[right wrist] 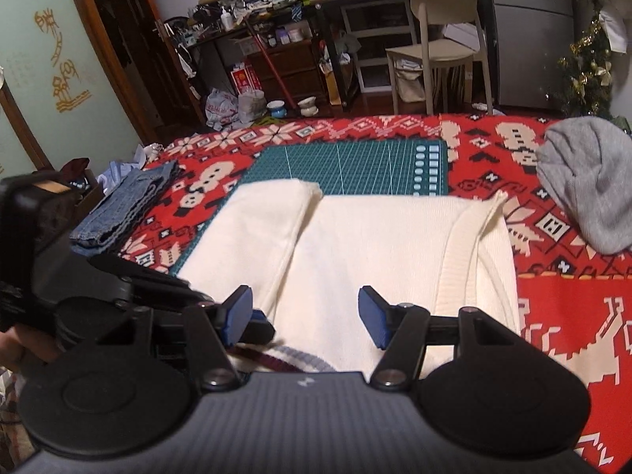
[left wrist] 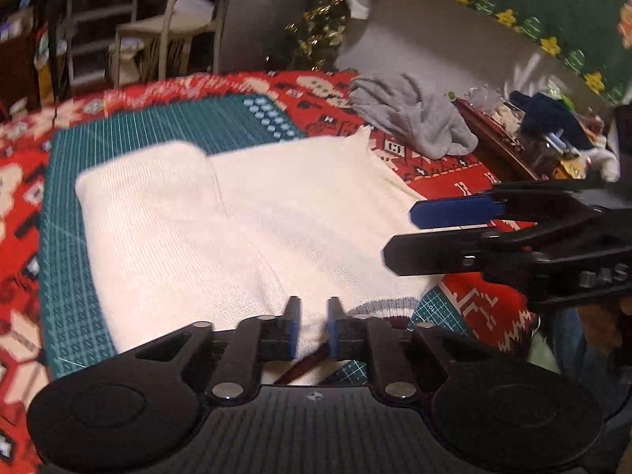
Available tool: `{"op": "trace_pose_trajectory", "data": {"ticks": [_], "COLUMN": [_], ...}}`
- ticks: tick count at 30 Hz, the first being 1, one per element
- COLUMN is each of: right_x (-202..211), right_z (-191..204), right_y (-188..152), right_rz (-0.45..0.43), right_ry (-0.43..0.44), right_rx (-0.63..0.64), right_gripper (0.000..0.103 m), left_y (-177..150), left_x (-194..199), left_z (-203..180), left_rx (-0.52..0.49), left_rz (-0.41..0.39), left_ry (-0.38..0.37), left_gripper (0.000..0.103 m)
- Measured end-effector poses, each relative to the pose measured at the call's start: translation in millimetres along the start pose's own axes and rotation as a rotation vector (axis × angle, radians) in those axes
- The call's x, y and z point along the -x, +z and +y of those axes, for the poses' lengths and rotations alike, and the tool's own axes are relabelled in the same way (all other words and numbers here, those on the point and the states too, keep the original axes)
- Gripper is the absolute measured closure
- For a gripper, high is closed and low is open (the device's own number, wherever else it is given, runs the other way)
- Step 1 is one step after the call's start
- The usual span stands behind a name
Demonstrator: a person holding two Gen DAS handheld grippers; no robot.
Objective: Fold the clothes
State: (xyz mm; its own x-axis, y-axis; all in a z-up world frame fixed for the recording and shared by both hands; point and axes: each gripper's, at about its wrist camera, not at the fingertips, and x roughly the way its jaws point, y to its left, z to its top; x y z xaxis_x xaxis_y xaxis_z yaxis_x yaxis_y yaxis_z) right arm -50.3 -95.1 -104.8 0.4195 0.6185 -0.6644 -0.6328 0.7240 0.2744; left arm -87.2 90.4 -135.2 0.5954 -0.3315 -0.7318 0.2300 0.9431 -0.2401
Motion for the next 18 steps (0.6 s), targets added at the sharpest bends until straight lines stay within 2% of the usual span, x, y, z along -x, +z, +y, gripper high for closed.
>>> {"op": "trace_pose_trajectory", "data": {"ticks": [2, 5, 12, 15, 18], "right_x": [-3, -4, -3, -3, -3], "right_z": [-1, 1, 3, -1, -4], "right_y": [-2, -4, -4, -4, -3], "right_rz": [0.006, 0.014, 0.012, 0.014, 0.013], "right_ry": [-0.004, -0.013, -0.030, -0.041, -0.049], "right_rx": [-0.007, -0.005, 0.011, -0.011, -0.020], "right_gripper": [0.039, 0.039, 0.031, 0.031, 0.031], "left_y": [1, 2, 2, 0, -1], "left_x": [7, 15, 39, 57, 67], "left_z": [-2, -3, 6, 26, 58], "left_rx": [-0.003, 0.006, 0.054, 0.128, 0.245], "left_rz": [-0.010, 0.002, 0.007, -0.032, -0.082], "left_ry": [0.000, 0.009, 0.046, 0.070, 0.093], "left_gripper": [0.073, 0.069, 0.063, 0.061, 0.060]}}
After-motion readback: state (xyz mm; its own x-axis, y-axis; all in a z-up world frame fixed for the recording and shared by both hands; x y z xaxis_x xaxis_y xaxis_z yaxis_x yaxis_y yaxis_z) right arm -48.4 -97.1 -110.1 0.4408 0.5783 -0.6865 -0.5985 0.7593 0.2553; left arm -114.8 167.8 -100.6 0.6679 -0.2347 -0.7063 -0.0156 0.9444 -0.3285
